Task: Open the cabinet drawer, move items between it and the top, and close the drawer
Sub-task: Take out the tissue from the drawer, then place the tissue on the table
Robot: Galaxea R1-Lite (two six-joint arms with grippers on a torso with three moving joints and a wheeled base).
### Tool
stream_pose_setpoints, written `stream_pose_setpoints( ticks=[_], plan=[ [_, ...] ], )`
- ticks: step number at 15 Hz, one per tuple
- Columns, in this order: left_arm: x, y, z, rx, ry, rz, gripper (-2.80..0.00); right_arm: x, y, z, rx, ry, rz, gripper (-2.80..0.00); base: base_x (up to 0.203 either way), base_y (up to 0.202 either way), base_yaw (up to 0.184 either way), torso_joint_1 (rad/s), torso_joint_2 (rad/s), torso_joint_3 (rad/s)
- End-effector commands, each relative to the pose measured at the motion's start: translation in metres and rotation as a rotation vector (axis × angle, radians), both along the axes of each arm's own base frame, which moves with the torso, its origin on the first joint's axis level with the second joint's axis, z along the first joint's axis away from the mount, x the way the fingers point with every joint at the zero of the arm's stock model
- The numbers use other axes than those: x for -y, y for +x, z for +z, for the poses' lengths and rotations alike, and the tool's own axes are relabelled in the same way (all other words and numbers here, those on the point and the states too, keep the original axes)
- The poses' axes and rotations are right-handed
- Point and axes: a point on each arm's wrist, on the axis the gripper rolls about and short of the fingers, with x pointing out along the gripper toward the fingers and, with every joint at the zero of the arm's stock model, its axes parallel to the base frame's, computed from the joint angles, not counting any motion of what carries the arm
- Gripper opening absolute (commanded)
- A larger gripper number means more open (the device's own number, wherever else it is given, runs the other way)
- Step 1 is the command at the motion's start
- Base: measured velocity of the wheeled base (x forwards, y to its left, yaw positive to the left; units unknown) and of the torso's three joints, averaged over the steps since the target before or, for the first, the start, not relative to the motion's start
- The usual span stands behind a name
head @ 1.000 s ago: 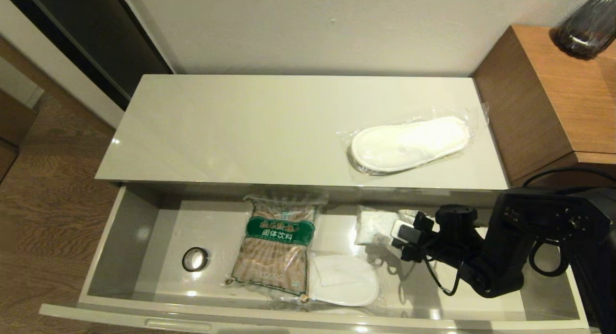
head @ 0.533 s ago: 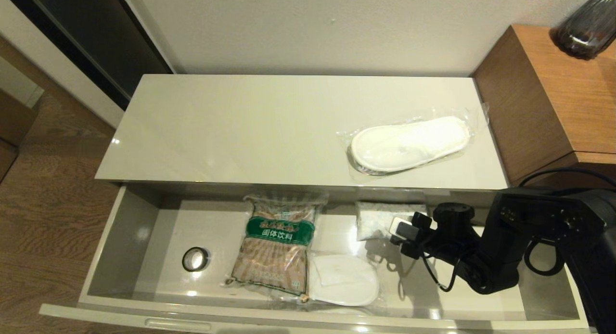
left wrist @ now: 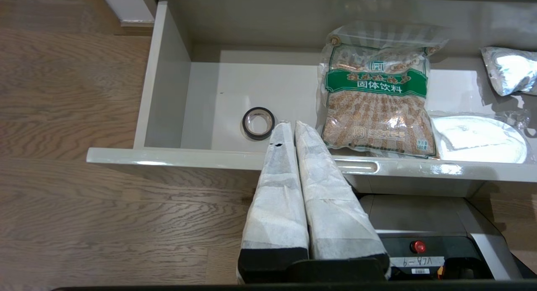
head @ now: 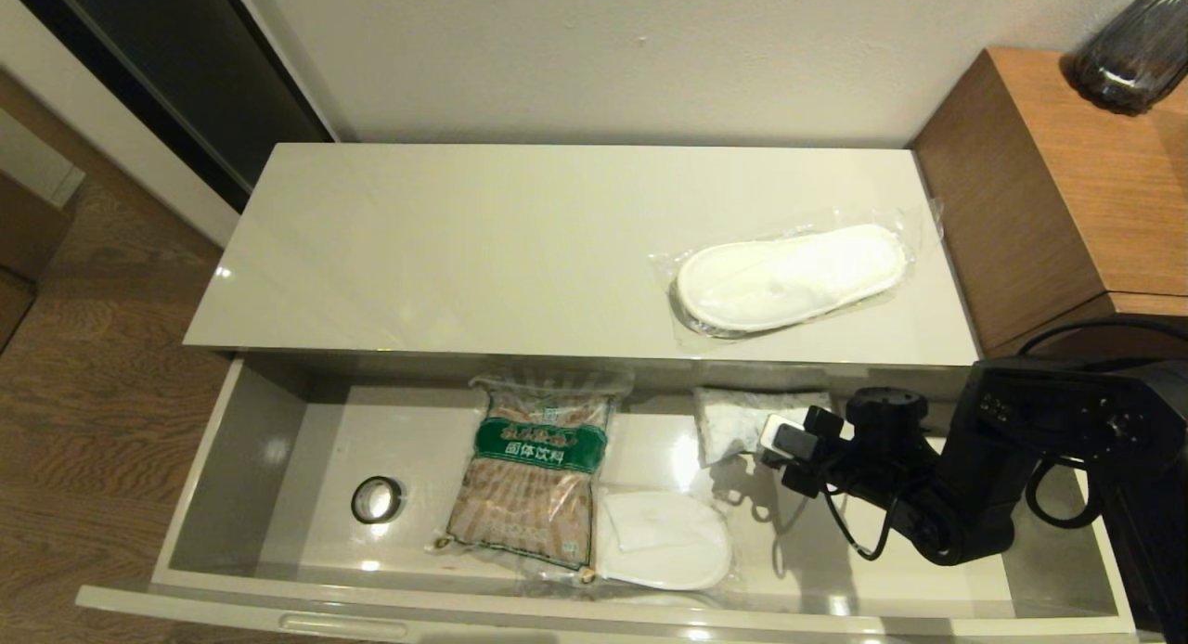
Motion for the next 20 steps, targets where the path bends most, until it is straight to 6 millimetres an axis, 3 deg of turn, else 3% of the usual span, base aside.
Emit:
stream_pose_setpoints(
  ticks=[1, 4, 7, 10, 15, 20],
  plan=[
    [0.000, 0.000, 0.000, -0.002, 0.000, 0.000, -2.80, 0.001, -0.003, 0.007, 0.014, -0.002, 0.002, -2.80, 0.000, 0.000, 0.000, 0.000, 0.00, 0.000],
    [0.000, 0.000, 0.000, -0.002, 0.000, 0.000, -2.80, 0.008, -0.033, 0.031, -0.008, -0.007, -0.001, -2.80, 0.000, 0.000, 0.000, 0.000, 0.00, 0.000],
    [0.000, 0.000, 0.000, -0.002, 0.000, 0.000, -2.80, 0.012, -0.056, 0.042, -0.031, -0.014, -0.005, -2.80, 0.000, 0.000, 0.000, 0.000, 0.00, 0.000],
    [0.000, 0.000, 0.000, -0.002, 0.000, 0.000, -2.80, 0.012, -0.061, 0.044, -0.034, -0.017, -0.008, -2.80, 0.000, 0.000, 0.000, 0.000, 0.00, 0.000],
    [0.000, 0.000, 0.000, -0.002, 0.000, 0.000, -2.80, 0.016, -0.116, 0.071, -0.059, -0.043, -0.027, -2.80, 0.000, 0.000, 0.000, 0.000, 0.00, 0.000],
    [0.000, 0.000, 0.000, -0.002, 0.000, 0.000, -2.80, 0.019, -0.136, 0.086, -0.072, -0.056, -0.041, -2.80, 0.000, 0.000, 0.000, 0.000, 0.00, 0.000]
  ],
)
